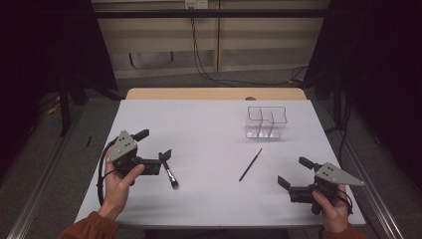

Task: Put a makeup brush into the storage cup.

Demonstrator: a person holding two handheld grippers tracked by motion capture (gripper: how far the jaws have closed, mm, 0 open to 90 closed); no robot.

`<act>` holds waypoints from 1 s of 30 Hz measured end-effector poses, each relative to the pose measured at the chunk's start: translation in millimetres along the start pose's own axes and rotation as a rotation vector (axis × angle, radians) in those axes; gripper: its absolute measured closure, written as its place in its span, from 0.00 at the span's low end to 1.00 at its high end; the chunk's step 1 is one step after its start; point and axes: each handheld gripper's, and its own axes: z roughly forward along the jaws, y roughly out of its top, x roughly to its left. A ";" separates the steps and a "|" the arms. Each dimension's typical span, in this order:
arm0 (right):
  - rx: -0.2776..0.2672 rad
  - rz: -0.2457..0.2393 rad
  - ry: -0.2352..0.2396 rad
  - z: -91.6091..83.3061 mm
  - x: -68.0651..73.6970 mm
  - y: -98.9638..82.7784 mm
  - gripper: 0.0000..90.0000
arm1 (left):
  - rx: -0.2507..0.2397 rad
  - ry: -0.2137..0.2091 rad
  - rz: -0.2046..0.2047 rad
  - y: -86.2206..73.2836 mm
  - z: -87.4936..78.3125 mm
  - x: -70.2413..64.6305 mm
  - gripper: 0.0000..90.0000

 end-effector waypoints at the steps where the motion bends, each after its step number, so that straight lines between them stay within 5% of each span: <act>1: -0.002 -0.002 0.001 -0.1 0.2 0.0 0.00 | -0.004 -0.001 -0.003 -0.3 1.5 0.8 0.02; 8: 0.003 -0.004 0.005 0.1 -0.1 -0.2 0.00 | 0.019 -0.004 -0.011 -5.1 11.8 2.8 0.02; 16: 0.005 -0.007 0.006 0.3 0.3 -0.2 0.00 | 0.071 -0.059 -0.013 -2.5 28.3 4.4 0.02; 19: 0.009 -0.008 0.007 0.0 0.3 -0.4 0.00 | 0.156 -0.108 -0.019 -5.2 33.7 0.7 0.03; 30: 0.017 -0.014 0.009 1.1 0.5 -0.4 0.00 | 0.278 -0.138 0.019 -2.0 34.9 8.1 0.03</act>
